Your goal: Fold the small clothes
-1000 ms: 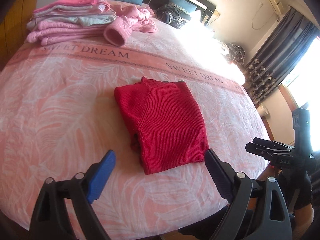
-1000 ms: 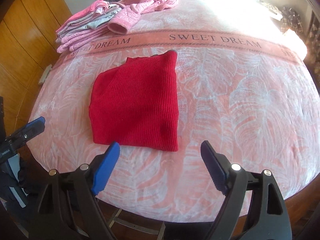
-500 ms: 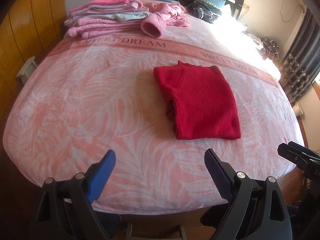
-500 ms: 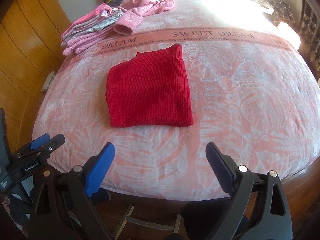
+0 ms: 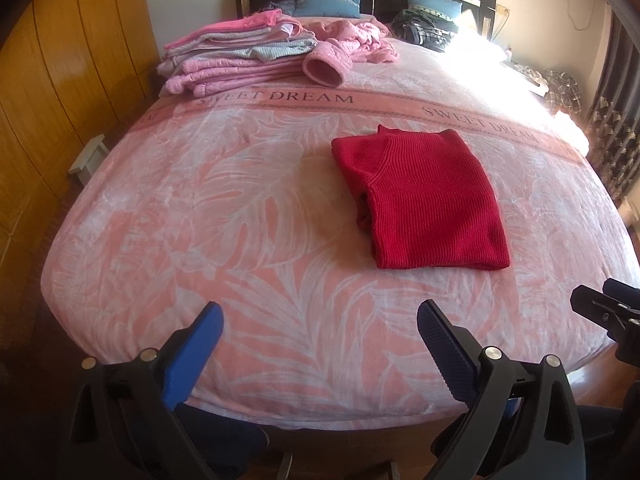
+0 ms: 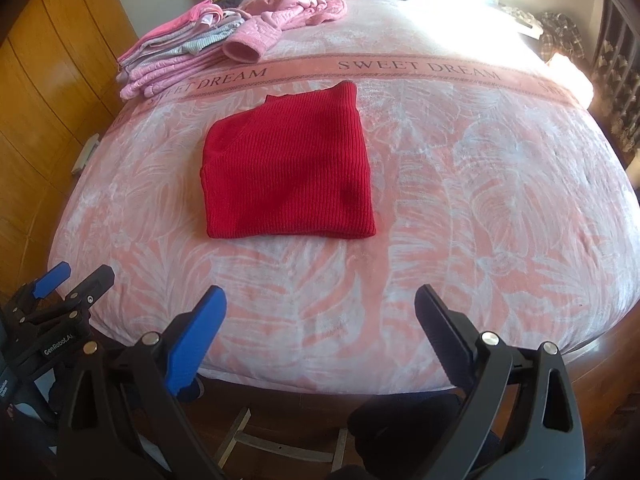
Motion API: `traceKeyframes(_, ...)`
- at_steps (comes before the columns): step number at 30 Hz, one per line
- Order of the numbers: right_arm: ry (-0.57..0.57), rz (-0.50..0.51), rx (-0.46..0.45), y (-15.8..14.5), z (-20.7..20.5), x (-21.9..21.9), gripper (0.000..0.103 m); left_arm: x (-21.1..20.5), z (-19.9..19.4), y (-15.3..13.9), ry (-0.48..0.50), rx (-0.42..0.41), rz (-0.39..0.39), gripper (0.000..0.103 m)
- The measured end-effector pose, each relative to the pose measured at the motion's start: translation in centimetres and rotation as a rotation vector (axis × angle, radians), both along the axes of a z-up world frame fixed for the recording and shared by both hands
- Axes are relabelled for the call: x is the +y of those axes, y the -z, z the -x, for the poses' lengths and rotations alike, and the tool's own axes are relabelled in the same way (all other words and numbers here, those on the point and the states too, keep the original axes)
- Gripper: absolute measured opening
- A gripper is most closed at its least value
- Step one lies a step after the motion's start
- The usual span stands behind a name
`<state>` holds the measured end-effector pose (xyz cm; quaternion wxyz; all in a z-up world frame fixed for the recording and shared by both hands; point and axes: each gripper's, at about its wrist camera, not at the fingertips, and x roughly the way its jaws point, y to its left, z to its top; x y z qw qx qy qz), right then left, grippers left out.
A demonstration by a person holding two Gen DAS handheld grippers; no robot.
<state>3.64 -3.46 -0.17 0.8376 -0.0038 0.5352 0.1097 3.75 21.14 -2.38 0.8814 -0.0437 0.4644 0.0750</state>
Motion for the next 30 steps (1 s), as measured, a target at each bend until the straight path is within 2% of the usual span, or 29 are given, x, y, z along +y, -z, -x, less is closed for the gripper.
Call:
traceKeyframes(11, 0.004, 0.009, 0.046, 1.5, 0.0, 0.6, 0.095, -1.1, 0.4, 0.1, 0.007, -0.017, -0.071, 0.098)
traceKeyframes(22, -0.020, 0.017, 0.081, 2.6, 0.3, 1.5, 0.095, -1.3, -0.1, 1.5, 0.000, 0.034, -0.082, 0.098)
traceKeyframes(30, 0.011, -0.005, 0.088, 2.7, 0.1, 0.8, 0.095, -1.2, -0.3, 1.8, -0.010, 0.044, -0.083, 0.098)
